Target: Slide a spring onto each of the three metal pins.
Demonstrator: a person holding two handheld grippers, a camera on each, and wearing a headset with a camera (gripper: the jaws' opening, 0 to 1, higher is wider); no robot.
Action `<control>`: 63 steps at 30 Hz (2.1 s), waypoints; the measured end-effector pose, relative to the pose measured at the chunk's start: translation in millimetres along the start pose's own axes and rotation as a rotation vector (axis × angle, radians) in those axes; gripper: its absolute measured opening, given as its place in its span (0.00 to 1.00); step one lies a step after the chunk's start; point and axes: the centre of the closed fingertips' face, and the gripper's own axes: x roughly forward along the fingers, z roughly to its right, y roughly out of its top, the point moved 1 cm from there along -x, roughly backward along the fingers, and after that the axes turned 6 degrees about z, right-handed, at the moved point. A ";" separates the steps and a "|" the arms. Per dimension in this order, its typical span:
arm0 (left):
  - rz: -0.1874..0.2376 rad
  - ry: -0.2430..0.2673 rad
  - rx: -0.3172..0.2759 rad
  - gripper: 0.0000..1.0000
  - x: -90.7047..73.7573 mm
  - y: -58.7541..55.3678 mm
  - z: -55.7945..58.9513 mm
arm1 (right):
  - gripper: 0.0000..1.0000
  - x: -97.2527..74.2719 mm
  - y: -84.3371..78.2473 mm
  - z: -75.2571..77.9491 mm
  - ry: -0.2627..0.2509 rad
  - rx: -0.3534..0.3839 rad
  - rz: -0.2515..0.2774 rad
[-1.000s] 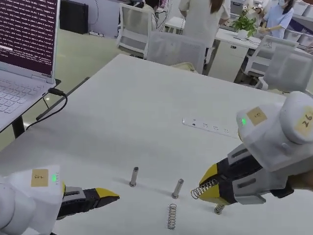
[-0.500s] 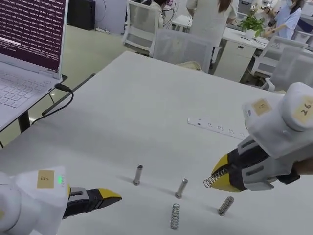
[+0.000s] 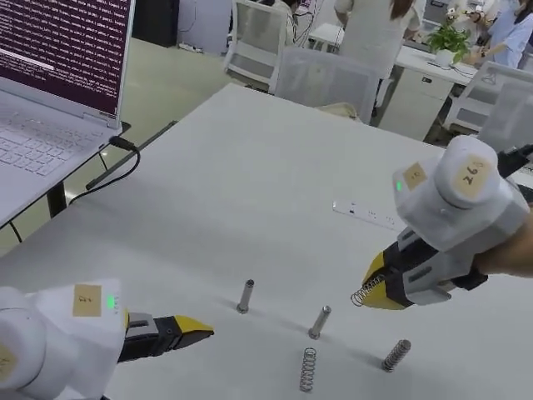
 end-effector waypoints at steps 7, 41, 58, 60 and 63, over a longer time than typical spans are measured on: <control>0.004 0.010 -0.001 0.66 -1.6 0.5 -0.1 | 0.09 12.4 2.4 8.3 0.015 -0.006 -0.021; 0.018 0.034 -0.016 0.62 -6.6 -1.4 -3.4 | 0.09 65.4 -15.3 18.9 0.070 -0.014 -0.141; 0.017 0.041 -0.026 0.60 -8.9 -3.9 -5.5 | 0.09 91.4 -18.9 12.2 0.098 0.013 -0.140; 0.017 0.042 -0.026 0.60 -9.3 -4.2 -5.6 | 0.09 94.8 -19.8 11.8 0.099 0.017 -0.140; 0.018 0.043 -0.028 0.60 -9.9 -4.4 -5.7 | 0.09 99.5 -22.2 10.3 0.102 0.026 -0.142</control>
